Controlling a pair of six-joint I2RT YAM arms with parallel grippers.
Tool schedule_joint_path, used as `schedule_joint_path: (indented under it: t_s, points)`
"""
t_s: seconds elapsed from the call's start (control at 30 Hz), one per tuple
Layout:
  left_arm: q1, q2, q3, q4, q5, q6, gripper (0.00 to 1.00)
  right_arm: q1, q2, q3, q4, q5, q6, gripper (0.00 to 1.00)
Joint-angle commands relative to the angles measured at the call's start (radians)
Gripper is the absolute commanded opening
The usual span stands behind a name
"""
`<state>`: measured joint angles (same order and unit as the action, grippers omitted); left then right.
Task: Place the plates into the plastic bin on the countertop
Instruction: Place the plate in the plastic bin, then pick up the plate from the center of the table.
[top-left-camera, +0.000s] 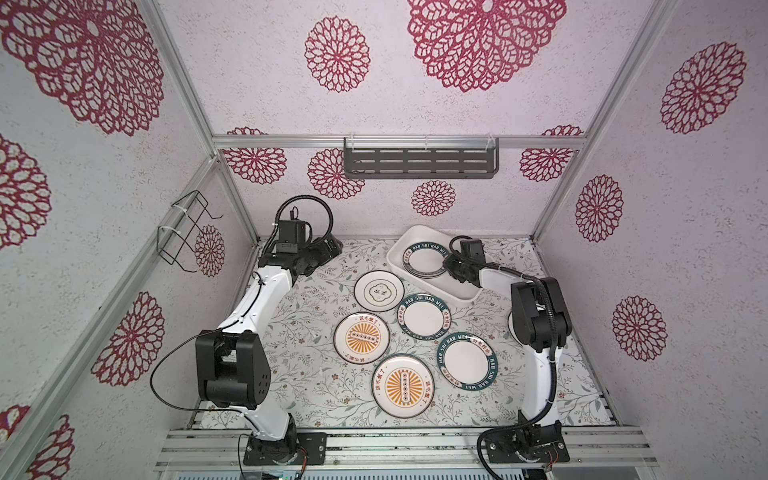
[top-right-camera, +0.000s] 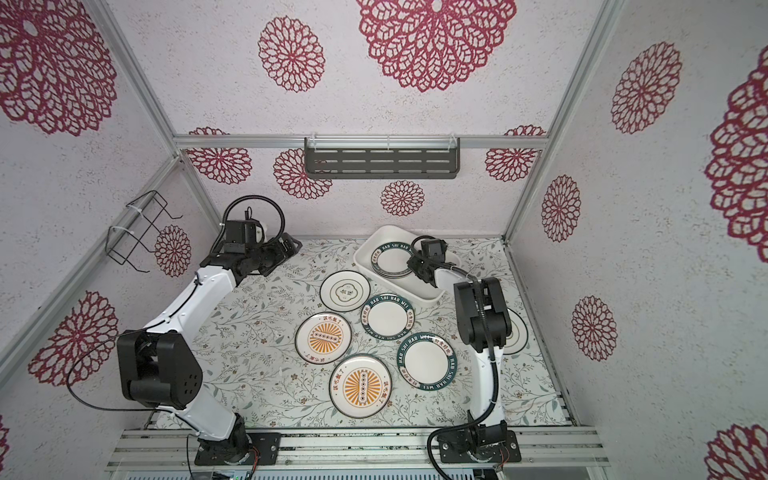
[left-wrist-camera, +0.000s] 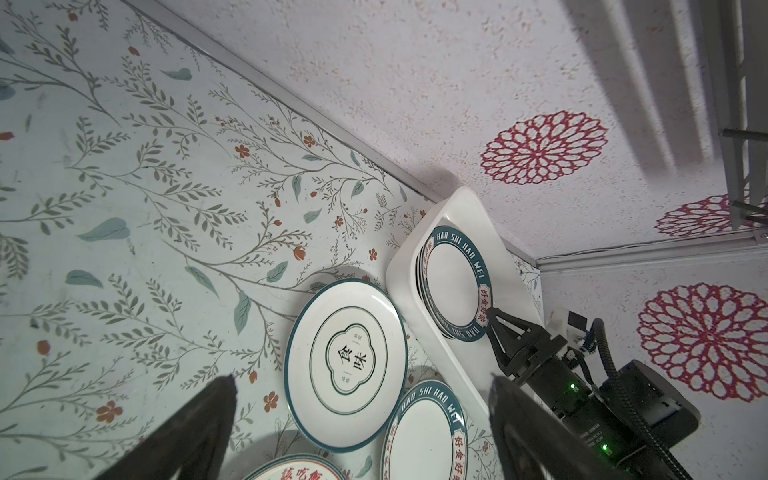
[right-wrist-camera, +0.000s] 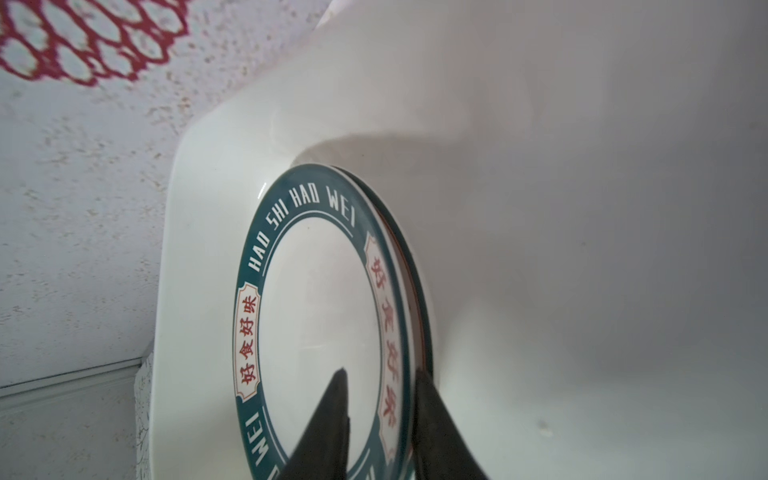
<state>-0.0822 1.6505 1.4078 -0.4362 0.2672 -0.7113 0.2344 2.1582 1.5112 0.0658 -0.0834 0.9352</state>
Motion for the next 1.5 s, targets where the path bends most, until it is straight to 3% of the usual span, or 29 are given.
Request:
schedule_joint_path:
  t_s: [0.0, 0.5, 0.83, 0.93, 1.1, 1.47]
  points:
    - [0.0, -0.071, -0.032, -0.001, -0.03, -0.011, 0.97, 0.0, -0.067, 0.021, -0.029, -0.002, -0.038, 0.38]
    - [-0.081, -0.164, -0.245, -0.113, -0.09, -0.122, 0.97, 0.005, -0.283, -0.114, -0.06, -0.112, -0.171, 0.75]
    - [-0.144, -0.287, -0.55, -0.056, -0.067, -0.274, 0.98, 0.017, -0.517, -0.271, -0.028, -0.173, -0.22, 0.99]
    - [-0.149, -0.321, -0.609, -0.065, -0.058, -0.306, 0.98, 0.022, -0.557, -0.294, -0.02, -0.187, -0.222, 0.99]
    - [-0.154, -0.362, -0.743, 0.062, 0.007, -0.384, 1.0, 0.026, -0.583, -0.296, -0.02, -0.199, -0.228, 0.99]
    - [-0.172, -0.386, -0.887, 0.253, 0.002, -0.374, 0.93, 0.028, -0.581, -0.296, -0.019, -0.202, -0.215, 0.99]
